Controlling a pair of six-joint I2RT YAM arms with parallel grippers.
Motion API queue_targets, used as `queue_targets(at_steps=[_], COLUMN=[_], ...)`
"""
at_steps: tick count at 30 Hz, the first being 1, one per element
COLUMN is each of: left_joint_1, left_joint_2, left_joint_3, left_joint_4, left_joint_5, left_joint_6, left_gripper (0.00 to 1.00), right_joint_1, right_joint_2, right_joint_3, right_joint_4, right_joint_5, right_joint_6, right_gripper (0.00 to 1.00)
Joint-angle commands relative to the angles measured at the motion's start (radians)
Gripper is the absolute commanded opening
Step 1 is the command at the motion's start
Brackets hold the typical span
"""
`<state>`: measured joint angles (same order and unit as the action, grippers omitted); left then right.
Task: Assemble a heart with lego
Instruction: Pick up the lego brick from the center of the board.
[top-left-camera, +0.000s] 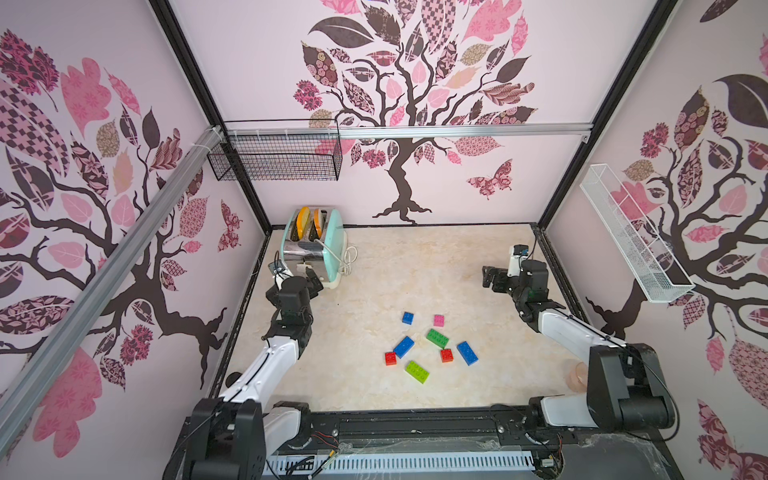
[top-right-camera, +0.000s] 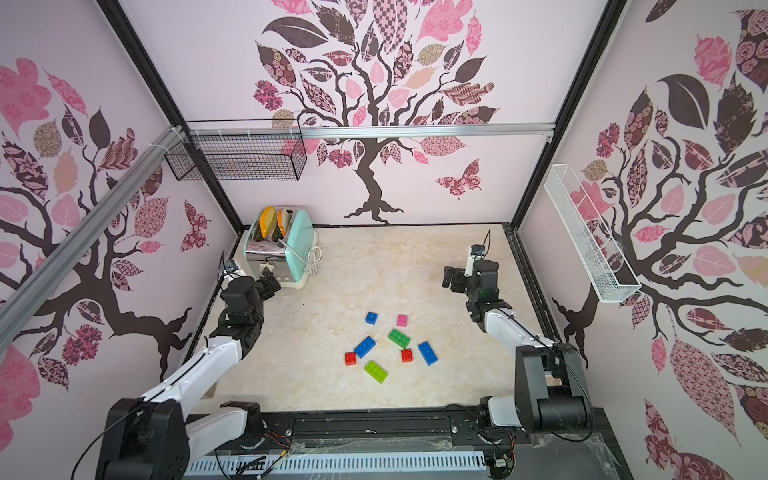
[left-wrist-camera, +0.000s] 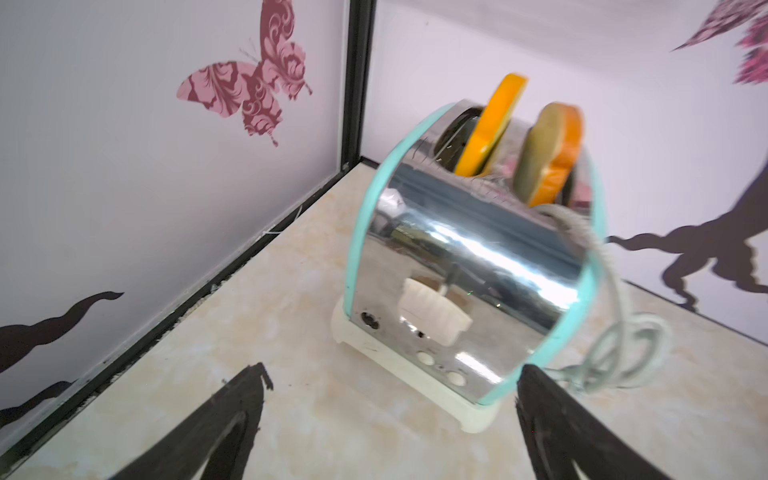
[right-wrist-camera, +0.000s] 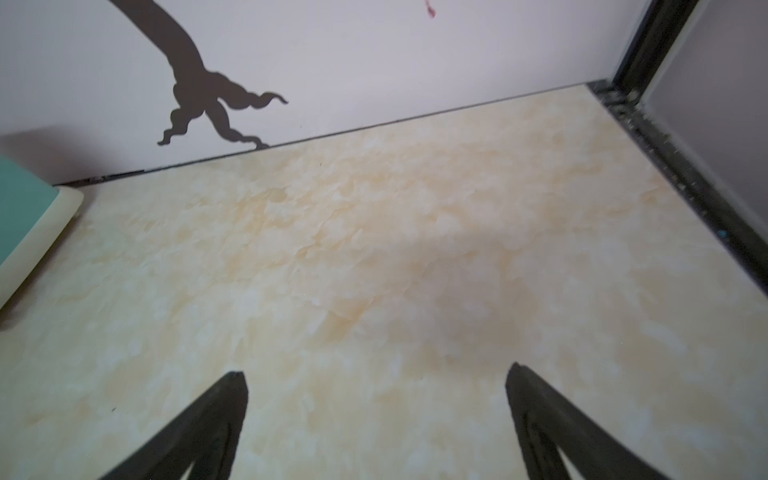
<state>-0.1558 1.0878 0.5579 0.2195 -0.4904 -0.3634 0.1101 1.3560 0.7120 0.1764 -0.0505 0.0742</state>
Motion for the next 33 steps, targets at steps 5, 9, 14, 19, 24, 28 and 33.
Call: queue_targets(at_steps=[5,9,14,19,24,28,33], left_joint_1=[-0.24,-0.243,-0.247,-0.247,-0.247,-0.247,-0.247], left_joint_2=[-0.046,-0.021,-0.009,0.011,-0.005,-0.011,-0.016], left_joint_3=[0.105,0.133,0.148,0.188,0.171,0.163,0.159], left_joint_4=[-0.284,-0.303,-0.3,-0.379,-0.349,-0.34,-0.343], left_joint_5=[-0.053,0.133,0.183,0.145,0.178,0.162,0.161], left_joint_6=[-0.042,-0.053,-0.045,-0.07,-0.085,-0.099,-0.103], left_gripper=[0.97,0.97,0.97,0.97,0.97,0.97,0.97], right_joint_1=[0.284,0.47,0.649,0.676,0.682,0.682,0.68], right_joint_2=[-0.08,-0.068,-0.021,0.029,0.089,0.134,0.207], right_joint_3=[0.09,0.108,0.1,0.131,0.19,0.199,0.236], right_joint_4=[-0.376,-0.506,-0.594,-0.67,-0.794,-0.79,-0.781], right_joint_5=[0.052,0.038,0.06,0.016,0.097,0.065,0.021], right_joint_6=[0.022,-0.018,-0.041,-0.029,-0.014,-0.016,-0.028], right_gripper=[1.0,1.0,1.0,0.94,0.94,0.94,0.86])
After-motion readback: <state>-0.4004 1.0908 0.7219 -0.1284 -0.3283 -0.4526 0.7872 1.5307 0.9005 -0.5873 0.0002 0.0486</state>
